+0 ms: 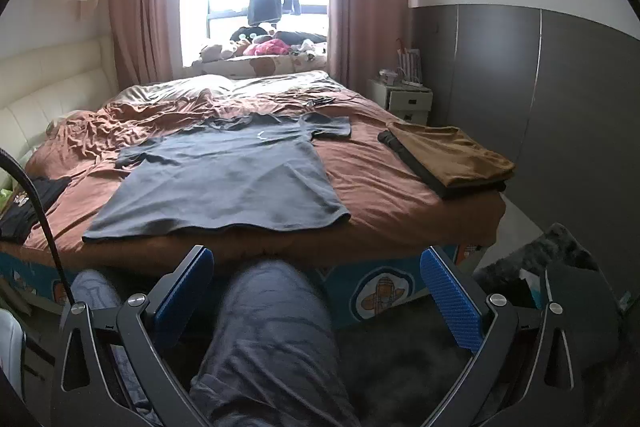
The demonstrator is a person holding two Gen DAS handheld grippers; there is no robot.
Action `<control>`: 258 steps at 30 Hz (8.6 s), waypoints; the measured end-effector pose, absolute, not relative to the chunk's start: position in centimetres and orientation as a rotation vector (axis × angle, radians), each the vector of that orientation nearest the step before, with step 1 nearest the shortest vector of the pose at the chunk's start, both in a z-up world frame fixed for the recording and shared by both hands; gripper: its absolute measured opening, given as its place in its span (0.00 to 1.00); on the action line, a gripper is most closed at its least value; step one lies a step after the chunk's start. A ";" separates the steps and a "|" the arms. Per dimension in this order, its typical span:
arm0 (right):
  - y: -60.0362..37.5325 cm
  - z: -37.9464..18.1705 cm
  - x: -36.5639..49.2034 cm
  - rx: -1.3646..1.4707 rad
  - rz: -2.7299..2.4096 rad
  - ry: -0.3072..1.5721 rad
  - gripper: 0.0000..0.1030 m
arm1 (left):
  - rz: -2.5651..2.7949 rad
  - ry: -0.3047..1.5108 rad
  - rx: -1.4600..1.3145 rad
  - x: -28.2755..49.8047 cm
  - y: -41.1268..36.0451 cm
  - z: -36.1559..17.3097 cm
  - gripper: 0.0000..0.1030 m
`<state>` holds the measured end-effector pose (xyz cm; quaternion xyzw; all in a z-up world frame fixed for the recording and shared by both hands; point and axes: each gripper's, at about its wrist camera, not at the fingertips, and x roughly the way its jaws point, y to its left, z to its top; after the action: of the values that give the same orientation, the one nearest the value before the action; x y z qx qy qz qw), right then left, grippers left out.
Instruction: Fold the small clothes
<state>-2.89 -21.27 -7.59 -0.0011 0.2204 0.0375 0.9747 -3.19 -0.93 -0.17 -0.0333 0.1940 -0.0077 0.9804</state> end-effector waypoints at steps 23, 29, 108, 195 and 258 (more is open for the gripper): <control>-21.6 -7.3 -1.5 0.007 0.063 0.420 1.00 | -0.047 0.378 -0.048 -0.9 -1.5 1.4 1.00; -21.7 -7.2 -1.7 0.010 0.064 0.416 1.00 | -0.046 0.373 -0.041 -1.0 -1.7 1.5 1.00; -13.1 -3.1 21.5 -0.053 0.274 0.418 1.00 | 0.290 0.411 -0.177 12.4 16.6 4.5 1.00; 18.6 -18.0 69.2 0.134 0.884 0.994 0.15 | 0.231 0.882 -0.714 54.2 47.2 -14.0 0.06; 2.9 -15.1 68.6 0.262 0.808 1.003 0.56 | 0.010 1.016 -0.481 62.8 27.6 -8.2 0.69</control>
<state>68.55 2.89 -15.07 0.1219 0.4661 0.3755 0.7918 62.77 27.58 -8.18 -0.2278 0.4818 0.0047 0.8462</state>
